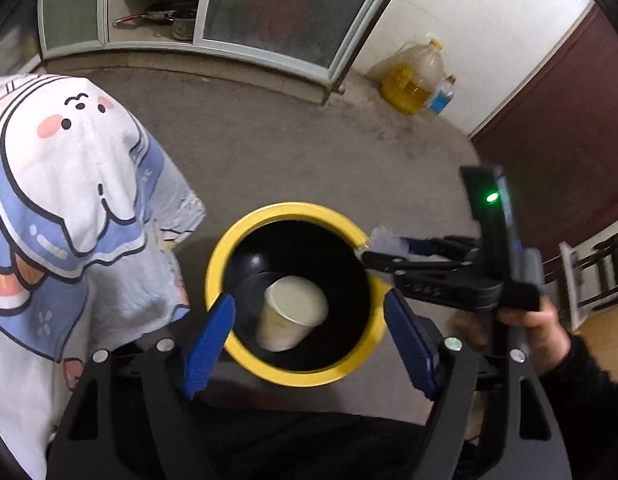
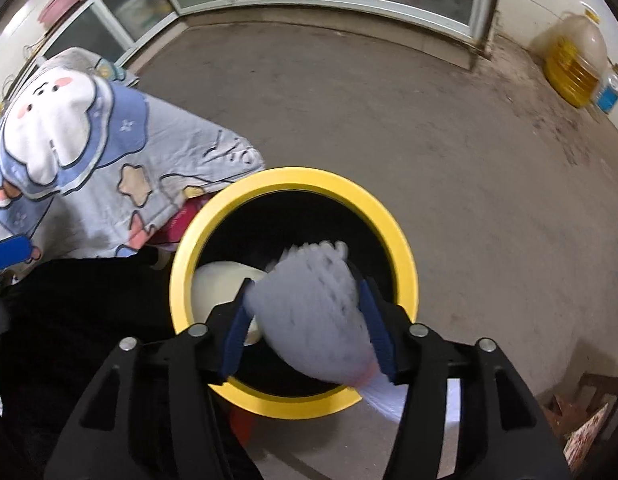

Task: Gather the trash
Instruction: 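Carry both items to the yellow bin and open both tools over it, then swing both open tools back over the table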

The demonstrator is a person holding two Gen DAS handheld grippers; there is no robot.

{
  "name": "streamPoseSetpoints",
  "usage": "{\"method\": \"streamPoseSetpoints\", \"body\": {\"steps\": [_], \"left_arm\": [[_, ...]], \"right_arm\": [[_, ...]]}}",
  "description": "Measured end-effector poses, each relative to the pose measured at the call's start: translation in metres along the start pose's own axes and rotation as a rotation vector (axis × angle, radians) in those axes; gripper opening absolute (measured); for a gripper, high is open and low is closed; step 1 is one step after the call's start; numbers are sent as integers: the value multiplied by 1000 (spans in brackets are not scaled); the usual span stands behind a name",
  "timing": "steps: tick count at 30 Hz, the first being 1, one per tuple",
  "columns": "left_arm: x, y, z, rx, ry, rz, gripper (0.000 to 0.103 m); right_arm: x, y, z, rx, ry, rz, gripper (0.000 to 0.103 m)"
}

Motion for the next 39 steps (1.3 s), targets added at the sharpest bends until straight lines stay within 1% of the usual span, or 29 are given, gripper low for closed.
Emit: {"method": "streamPoseSetpoints", "body": {"steps": [2, 3, 4, 7, 10, 11, 14, 15, 16, 17, 18, 20, 21, 22, 24, 26, 27, 29, 31, 32, 33, 34, 36, 37, 39], "left_arm": [[11, 0, 1, 7, 15, 35, 81], [16, 0, 1, 9, 26, 53, 82], [18, -2, 0, 15, 32, 63, 82], [31, -3, -5, 51, 54, 94, 83], [55, 1, -12, 87, 61, 152, 85], [67, 4, -15, 93, 57, 182, 87], [108, 17, -24, 109, 14, 274, 90], [122, 24, -28, 115, 6, 306, 92], [141, 35, -37, 135, -18, 347, 95], [156, 46, -46, 155, -42, 379, 95], [170, 57, -55, 176, -67, 411, 95], [205, 87, -81, 242, -143, 475, 95], [221, 104, -97, 291, -202, 503, 95], [234, 116, -109, 331, -254, 524, 95], [266, 152, -138, 438, -369, 574, 95], [292, 181, -161, 524, -441, 612, 95], [306, 199, -176, 584, -502, 624, 95], [327, 223, -197, 660, -618, 624, 95], [342, 240, -217, 706, -717, 603, 95], [349, 247, -224, 716, -755, 589, 95], [352, 249, -231, 719, -785, 573, 95], [355, 248, -241, 716, -815, 549, 95], [357, 243, -258, 700, -838, 513, 95], [360, 246, -264, 694, -839, 507, 95], [362, 239, -278, 686, -828, 497, 95]], "right_arm": [[3, 0, 6, -24, -17, 7, 63], [4, -2, 6, -32, -37, 11, 65], [8, -2, 8, -39, -49, 15, 65], [22, -6, 5, -36, -51, 49, 65], [40, -12, 1, -40, -76, 93, 65], [47, -15, -2, -38, -82, 115, 66], [70, -23, -12, -16, -82, 197, 66], [84, -27, -20, 2, -83, 252, 68], [93, -30, -27, 18, -88, 291, 70], [108, -34, -38, 48, -106, 346, 72], [119, -36, -49, 76, -119, 382, 74], [140, -41, -78, 148, -136, 452, 78], [152, -44, -98, 197, -154, 486, 80], [160, -47, -112, 230, -172, 501, 84], [173, -52, -153, 314, -221, 528, 89], [175, -57, -189, 386, -248, 516, 90], [174, -58, -210, 425, -258, 507, 90], [169, -63, -262, 531, -272, 487, 90], [161, -61, -305, 612, -270, 465, 90], [157, -60, -328, 654, -293, 445, 90], [153, -60, -352, 695, -322, 419, 89], [150, -58, -370, 722, -334, 405, 88], [143, -58, -406, 789, -335, 391, 85], [138, -59, -429, 828, -330, 382, 84], [131, -60, -451, 853, -334, 361, 81]]}}
Point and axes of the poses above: each gripper's, at about its wrist camera, not at the fingertips, and x roughly against the way its jaws point, z to its right, y to its underside, the point moved 6 cm from there along -x, roughly the way its jaws point, and after that the axes turned 6 degrees about -z, right-handed, at the moved point
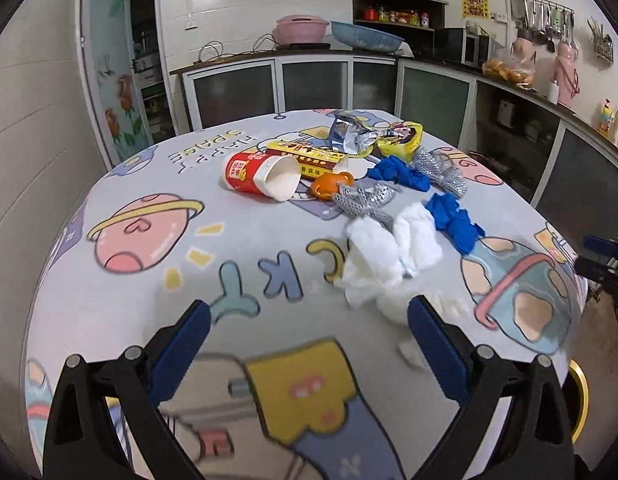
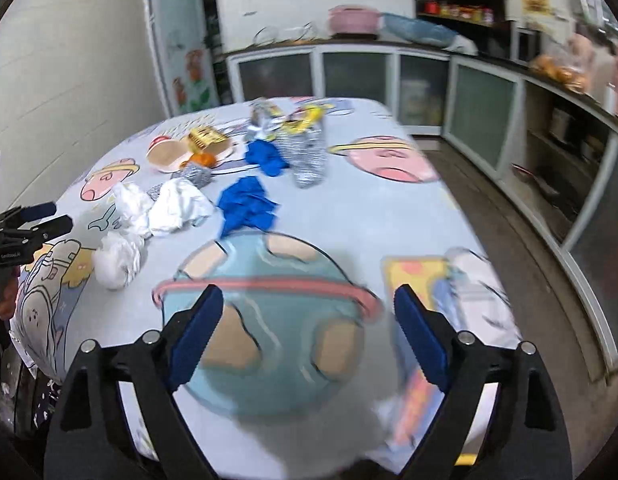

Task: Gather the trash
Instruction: 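Swing both open tools back over the table, then grasp the blue glove with the right tool while the left tool grasps white tissues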

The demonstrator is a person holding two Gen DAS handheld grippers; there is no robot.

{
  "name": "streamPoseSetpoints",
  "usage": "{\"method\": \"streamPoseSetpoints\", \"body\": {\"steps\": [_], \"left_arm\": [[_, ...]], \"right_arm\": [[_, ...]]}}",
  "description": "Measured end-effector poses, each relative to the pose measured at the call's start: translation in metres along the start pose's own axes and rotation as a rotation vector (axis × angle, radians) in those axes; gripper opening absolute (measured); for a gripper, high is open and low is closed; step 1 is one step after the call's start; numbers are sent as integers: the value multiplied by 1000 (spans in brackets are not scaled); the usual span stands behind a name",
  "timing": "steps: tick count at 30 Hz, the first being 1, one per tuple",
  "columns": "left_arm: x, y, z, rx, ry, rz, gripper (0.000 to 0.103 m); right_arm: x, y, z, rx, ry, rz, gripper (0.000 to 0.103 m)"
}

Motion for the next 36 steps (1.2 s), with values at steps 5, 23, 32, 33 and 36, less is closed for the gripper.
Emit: {"method": "streamPoseSetpoints", "body": {"steps": [5, 23, 32, 33, 36], "left_arm": [[-23, -14, 4, -8, 65, -27, 95], [-83, -32, 22, 20, 267, -161, 95], [-103, -37, 24, 60, 299, -198, 92], [-104, -38, 25, 65, 301, -201, 90], [-107, -36, 28, 65, 305, -209, 84]], "right_arm": [[-24, -22, -18, 25, -13, -15, 80], [-103, -66, -40, 50, -83, -139, 74], [-127, -69, -50, 80, -78, -187, 69], [-129, -69, -51, 87, -71, -194, 66], [-136, -65, -53, 107, -60, -218, 57]]}}
Point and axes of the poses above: each gripper's, at about its wrist camera, not at the fingertips, and x roughly against the way its jaws point, z to its right, y to its underside, the point moved 6 cm from there along -x, roughly the way its jaws point, and after that the axes turned 6 degrees about -z, right-handed, at the moved point
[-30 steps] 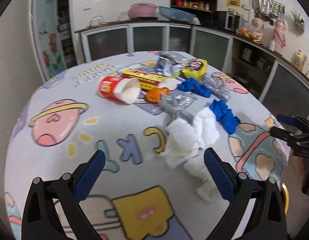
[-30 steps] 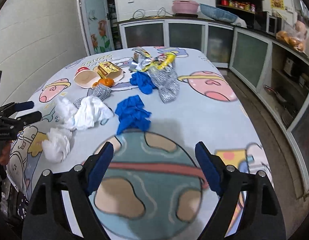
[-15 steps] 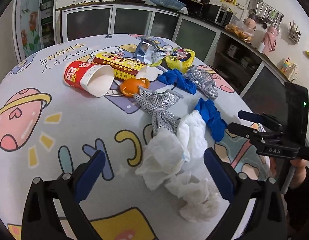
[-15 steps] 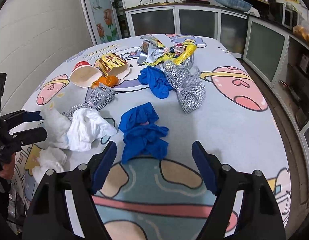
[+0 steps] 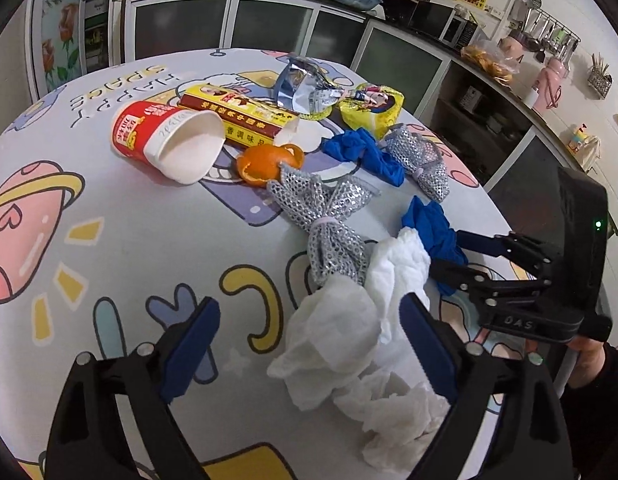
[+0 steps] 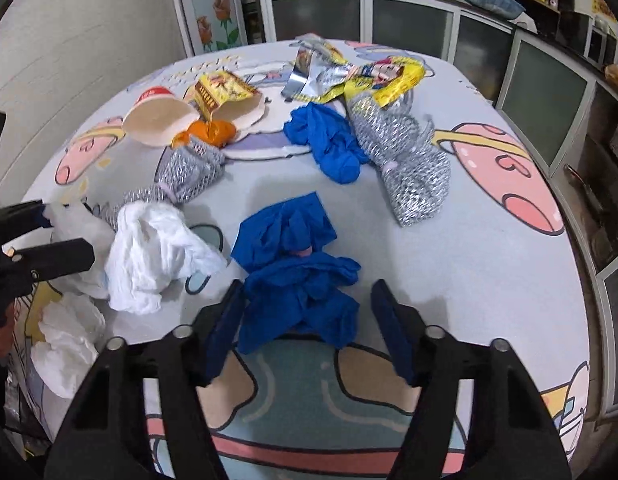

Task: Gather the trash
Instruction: 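Grasp the blue glove with the right tool while the left tool grasps white tissues, then carry both items to the yellow bin and open both tools over it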

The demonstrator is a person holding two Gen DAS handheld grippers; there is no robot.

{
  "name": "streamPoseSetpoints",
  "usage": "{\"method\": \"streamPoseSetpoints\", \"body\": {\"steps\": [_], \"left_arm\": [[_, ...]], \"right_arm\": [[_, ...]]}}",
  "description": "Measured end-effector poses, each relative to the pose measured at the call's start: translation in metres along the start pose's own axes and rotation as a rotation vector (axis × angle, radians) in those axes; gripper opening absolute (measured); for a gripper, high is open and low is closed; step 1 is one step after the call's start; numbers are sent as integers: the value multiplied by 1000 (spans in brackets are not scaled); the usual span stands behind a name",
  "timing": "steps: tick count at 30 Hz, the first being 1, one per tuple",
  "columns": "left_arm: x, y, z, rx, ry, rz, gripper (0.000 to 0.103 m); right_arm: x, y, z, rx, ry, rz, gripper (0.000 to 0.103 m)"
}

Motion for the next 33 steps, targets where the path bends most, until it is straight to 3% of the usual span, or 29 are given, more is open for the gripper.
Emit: {"method": "streamPoseSetpoints", "body": {"steps": [2, 3, 5, 6, 8, 12, 18, 24, 28, 33], "left_arm": [[-2, 1, 1, -7, -3, -5, 72], [-3, 2, 2, -9, -4, -7, 67], [-6, 3, 1, -6, 12, -20, 40], [-7, 2, 1, 1, 35, -25, 34], [-9, 1, 1, 8, 56, -29, 15], [-7, -1, 0, 22, 72, -11, 9], [26, -2, -7, 53, 123, 54, 9], [74, 5, -21, 73, 124, 134, 9], [104, 11, -27, 78, 86, 189, 9], [119, 22, -13, 47, 85, 203, 9]], "right_arm": [[-2, 1, -1, 3, 5, -3, 50], [-1, 2, -2, 7, 7, -2, 37], [0, 2, -1, 6, 13, 3, 24], [0, 2, -1, 3, 8, 1, 17], [0, 1, 0, -12, -11, -1, 13], [4, 2, -1, -21, -30, 10, 7], [23, 5, -3, -28, -63, 56, 6], [65, 8, 4, -70, -107, 143, 6], [91, 16, 8, -92, -128, 184, 6], [112, 41, 18, -123, -113, 198, 6]]}}
Point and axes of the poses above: each gripper's, at about its wrist camera, not at the fingertips, and x roughly against the way its jaws point, z to its right, y to its underside, the point moved 6 cm from there along -x, roughly the way its jaws point, and after that the axes turned 6 degrees about -z, right-handed, at the moved point
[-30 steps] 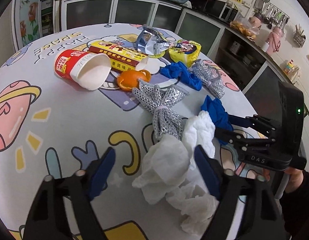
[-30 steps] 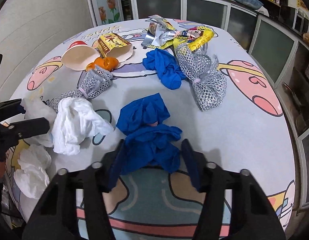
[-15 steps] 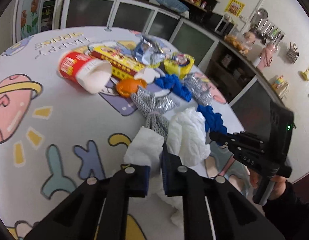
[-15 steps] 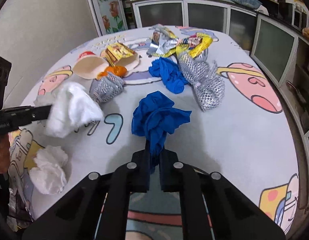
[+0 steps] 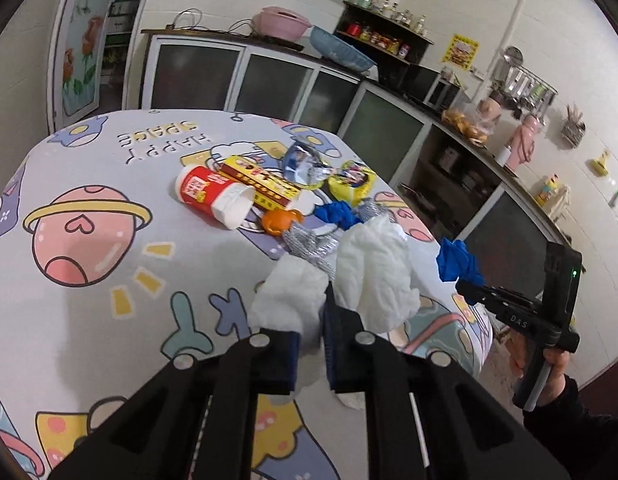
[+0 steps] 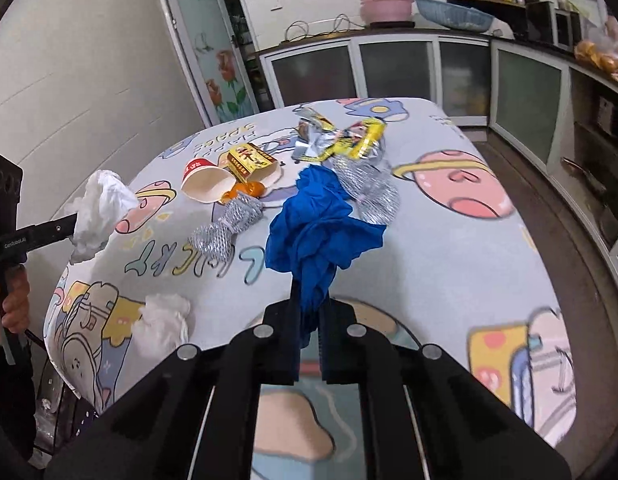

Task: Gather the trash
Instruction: 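Carry both items to the yellow bin and open both tools over it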

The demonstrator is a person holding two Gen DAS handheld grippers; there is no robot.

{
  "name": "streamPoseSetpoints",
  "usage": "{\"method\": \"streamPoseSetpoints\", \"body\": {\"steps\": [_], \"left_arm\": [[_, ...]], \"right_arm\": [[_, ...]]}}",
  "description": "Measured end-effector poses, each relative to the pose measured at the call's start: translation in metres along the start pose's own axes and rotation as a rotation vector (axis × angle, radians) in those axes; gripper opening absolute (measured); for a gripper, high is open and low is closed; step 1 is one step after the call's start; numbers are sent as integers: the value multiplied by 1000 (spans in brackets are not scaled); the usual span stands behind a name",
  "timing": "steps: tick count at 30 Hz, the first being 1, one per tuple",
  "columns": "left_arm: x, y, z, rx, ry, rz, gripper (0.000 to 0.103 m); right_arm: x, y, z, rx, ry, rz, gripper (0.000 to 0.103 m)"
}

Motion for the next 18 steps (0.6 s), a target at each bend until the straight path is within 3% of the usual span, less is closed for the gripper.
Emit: {"method": "streamPoseSetpoints", "body": {"steps": [6, 18], "left_arm": [[-10, 18, 47, -75, 64, -46, 9], [-48, 61, 177, -273, 233, -150, 9]], "right_arm": [[37, 37, 28, -69, 51, 22, 6], [128, 106, 79, -183, 182, 98, 6]]}}
Point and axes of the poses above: each gripper's, at about its wrist camera, not at the fingertips, and x roughly against the way its jaws point, z to its right, y to its underside, the point moved 6 cm from there along -x, roughly the way its jaws point, and after that the axes turned 6 degrees about -z, right-handed, at the moved point
